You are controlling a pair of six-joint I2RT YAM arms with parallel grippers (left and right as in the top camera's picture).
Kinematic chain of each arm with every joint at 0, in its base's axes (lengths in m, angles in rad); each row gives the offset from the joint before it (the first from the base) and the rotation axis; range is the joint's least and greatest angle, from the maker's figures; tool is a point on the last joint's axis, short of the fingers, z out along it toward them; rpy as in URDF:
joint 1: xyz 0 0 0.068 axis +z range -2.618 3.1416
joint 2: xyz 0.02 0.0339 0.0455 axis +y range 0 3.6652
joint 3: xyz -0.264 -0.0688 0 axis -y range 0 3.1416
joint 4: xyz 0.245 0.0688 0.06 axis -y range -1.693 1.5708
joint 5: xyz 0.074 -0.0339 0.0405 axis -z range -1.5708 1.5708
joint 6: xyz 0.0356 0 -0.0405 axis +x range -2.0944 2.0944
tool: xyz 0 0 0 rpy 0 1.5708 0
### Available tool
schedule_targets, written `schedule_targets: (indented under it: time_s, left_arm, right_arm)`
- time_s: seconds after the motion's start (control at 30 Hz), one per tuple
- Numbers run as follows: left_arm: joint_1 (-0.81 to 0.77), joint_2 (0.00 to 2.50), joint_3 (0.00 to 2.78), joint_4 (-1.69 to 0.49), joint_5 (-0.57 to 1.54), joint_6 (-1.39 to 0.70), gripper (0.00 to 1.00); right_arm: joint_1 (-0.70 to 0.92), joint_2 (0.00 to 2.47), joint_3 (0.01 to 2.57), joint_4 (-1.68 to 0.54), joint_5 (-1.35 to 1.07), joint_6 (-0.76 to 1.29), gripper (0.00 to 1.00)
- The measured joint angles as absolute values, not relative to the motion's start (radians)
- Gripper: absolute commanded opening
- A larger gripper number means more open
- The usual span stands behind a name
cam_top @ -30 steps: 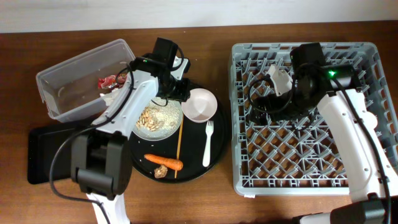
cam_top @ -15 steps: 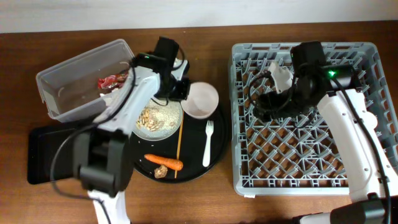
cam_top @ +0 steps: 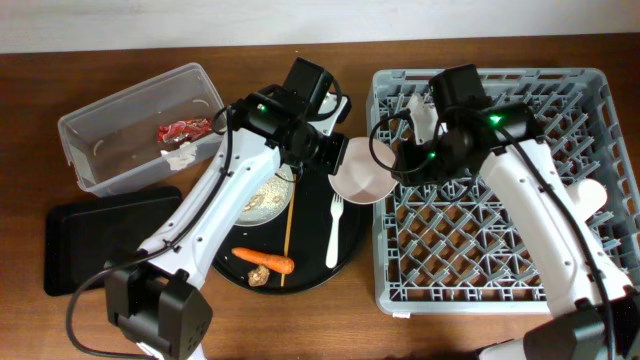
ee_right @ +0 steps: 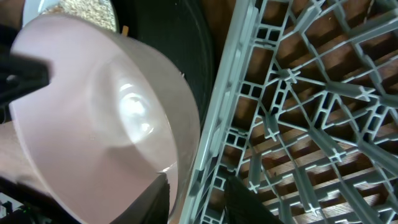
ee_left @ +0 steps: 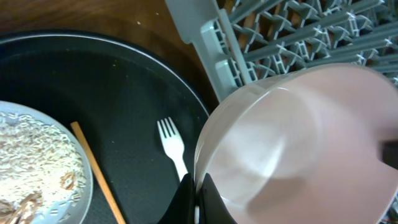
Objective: Sort waste into correct bins and load items into the dishwasher rack
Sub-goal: 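Hand the pink bowl from the left gripper to the right gripper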
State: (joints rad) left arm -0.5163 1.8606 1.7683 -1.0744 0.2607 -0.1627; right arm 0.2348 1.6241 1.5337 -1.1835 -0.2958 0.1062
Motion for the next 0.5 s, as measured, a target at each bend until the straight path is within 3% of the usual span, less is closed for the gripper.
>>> schedule_targets:
  time_s: [0.03, 0.13, 0.27, 0.33, 0.5]
  left_arm:
    - [-0.518, 1.859, 1.768, -1.082, 0.262, -0.162, 0.00]
    - [-0.518, 1.859, 1.768, -1.082, 0.261, -0.177, 0.00]
    - [-0.518, 1.859, 1.768, -1.081, 0.265, -0.182, 0.02]
    - [-0.518, 1.859, 1.768, -1.077, 0.280, -0.188, 0.20]
    - [-0.501, 1.840, 1.768, -1.073, 0.318, -0.196, 0.32]
  right_arm:
    - [0.236, 1.632, 1.534, -1.180, -0.297, 0.109, 0.31]
    - [0.236, 1.634, 1.534, -1.163, -0.313, 0.128, 0.13]
    - [0.237, 1.634, 1.533, -1.161, -0.331, 0.154, 0.04]
    - [0.237, 1.634, 1.534, -1.161, -0.310, 0.187, 0.04]
    - [0.236, 1.640, 1.534, -1.162, -0.156, 0.211, 0.04]
